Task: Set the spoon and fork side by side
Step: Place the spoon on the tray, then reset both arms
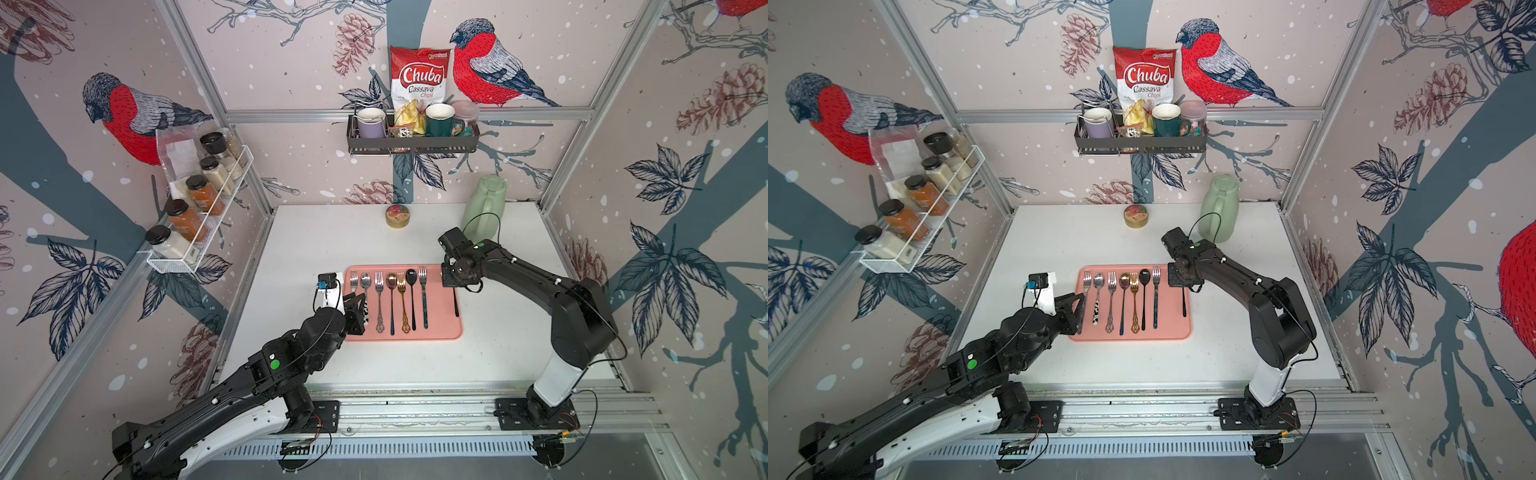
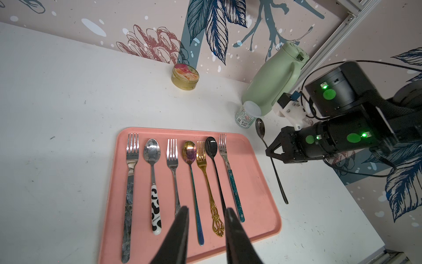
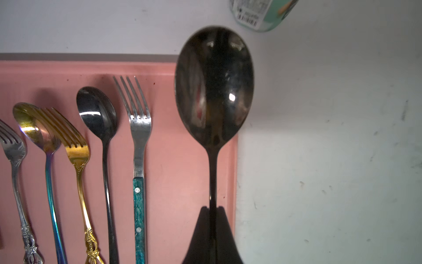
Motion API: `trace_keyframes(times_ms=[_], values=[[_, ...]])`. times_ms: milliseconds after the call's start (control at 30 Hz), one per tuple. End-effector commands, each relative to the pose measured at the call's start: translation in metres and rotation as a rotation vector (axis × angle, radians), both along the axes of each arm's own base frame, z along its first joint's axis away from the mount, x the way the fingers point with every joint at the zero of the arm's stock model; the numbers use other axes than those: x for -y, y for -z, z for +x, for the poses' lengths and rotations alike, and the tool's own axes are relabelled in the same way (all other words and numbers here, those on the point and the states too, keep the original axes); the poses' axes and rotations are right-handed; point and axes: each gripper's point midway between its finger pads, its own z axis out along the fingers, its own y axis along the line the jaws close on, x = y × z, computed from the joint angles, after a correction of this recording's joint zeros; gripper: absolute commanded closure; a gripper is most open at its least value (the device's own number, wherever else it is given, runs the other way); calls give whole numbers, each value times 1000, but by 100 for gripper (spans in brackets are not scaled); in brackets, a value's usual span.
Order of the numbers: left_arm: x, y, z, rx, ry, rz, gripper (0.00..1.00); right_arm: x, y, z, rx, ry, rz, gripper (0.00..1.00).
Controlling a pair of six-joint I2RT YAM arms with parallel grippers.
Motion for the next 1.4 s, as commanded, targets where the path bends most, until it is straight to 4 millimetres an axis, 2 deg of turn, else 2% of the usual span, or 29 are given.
trace_keyframes(times_ms=[0, 133, 333, 533, 700, 800, 833, 900, 967, 1033, 1167, 1267, 1367], values=[[-1, 0, -1, -2, 4, 1, 71, -13, 10, -10, -20, 0, -48, 94], [-1, -3, -2, 3, 6, 2, 71, -26, 30, -10, -49, -11, -88, 94], [-3, -2, -2, 2, -1, 6, 70, -24, 56, -11, -82, 76, -137, 94], [-5, -3, -2, 6, -4, 8, 70, -34, 62, -10, -78, 87, -103, 94], [-5, -2, -2, 4, -6, 11, 70, -32, 66, -13, -87, 115, -106, 95], [-5, -1, -2, 3, -6, 4, 69, -28, 66, -16, -84, 140, -113, 92], [-5, -1, -2, 5, -6, 1, 69, -29, 65, -17, -81, 140, -106, 88], [-6, -3, -2, 11, -8, -3, 69, -32, 60, -16, -69, 136, -93, 71], [-7, -4, -2, 16, -11, 3, 69, -30, 50, -14, -47, 134, -97, 62], [-9, -6, -2, 20, -16, 14, 68, -27, 34, -10, -16, 132, -101, 59], [-14, -12, 0, 45, -33, 46, 65, -20, -18, -1, 102, 109, -58, 53], [-22, -17, 3, 86, -57, 99, 56, -9, -51, 3, 183, 77, -44, 51], [-33, -25, 10, 134, -106, 178, 45, 13, -80, 7, 267, 75, -44, 49]])
